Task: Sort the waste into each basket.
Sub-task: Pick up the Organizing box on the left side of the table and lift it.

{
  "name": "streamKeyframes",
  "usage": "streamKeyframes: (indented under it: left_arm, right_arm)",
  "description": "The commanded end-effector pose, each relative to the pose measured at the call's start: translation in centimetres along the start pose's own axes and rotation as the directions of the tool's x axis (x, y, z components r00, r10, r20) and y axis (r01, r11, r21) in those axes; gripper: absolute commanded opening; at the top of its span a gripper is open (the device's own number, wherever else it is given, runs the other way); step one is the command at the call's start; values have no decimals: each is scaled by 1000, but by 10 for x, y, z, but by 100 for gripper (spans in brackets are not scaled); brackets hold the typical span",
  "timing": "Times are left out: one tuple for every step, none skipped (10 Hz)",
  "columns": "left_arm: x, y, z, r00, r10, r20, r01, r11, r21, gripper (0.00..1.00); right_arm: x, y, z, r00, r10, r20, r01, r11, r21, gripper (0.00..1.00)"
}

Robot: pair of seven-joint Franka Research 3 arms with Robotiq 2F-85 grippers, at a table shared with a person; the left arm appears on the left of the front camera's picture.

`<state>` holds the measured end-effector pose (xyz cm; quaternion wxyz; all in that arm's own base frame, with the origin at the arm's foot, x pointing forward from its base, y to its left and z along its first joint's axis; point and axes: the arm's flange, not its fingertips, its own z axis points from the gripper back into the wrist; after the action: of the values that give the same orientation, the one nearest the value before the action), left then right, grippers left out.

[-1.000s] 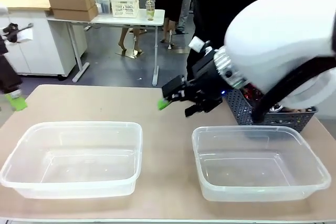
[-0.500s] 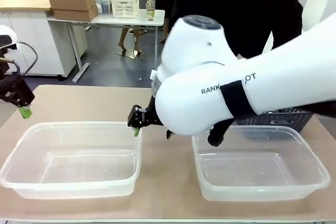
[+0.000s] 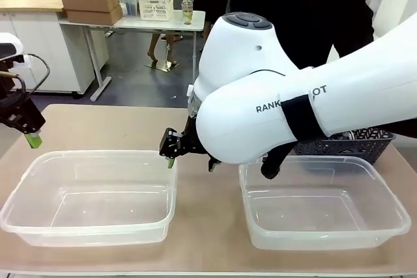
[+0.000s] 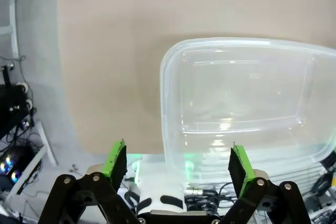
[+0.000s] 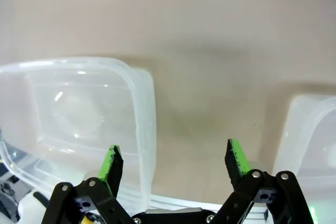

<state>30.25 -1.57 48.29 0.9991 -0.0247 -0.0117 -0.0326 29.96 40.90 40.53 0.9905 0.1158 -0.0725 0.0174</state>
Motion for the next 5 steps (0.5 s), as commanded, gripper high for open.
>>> streamKeyframes:
  left_arm:
    - [4, -2, -48, 995, 69, -73, -62, 994, 93, 100]
    - [-5, 2, -72, 988, 87, -125, -76, 993, 96, 100]
    - [-12, 2, -92, 980, 87, -177, -79, 996, 52, 100]
    - [-18, 3, -105, 974, 97, -203, -91, 995, 39, 100]
    - [-25, 2, -116, 971, 81, -226, -84, 996, -5, 100]
  right_arm:
    - [8, 15, -10, 995, -96, -22, 96, 995, -14, 100]
    - [9, 24, -17, 994, -102, -42, 101, 995, -20, 100]
    - [11, 31, -24, 993, -95, -68, 93, 995, -34, 100]
    - [12, 36, -29, 992, -92, -84, 89, 995, -42, 100]
    - [14, 41, -34, 990, -91, -103, 85, 994, -64, 100]
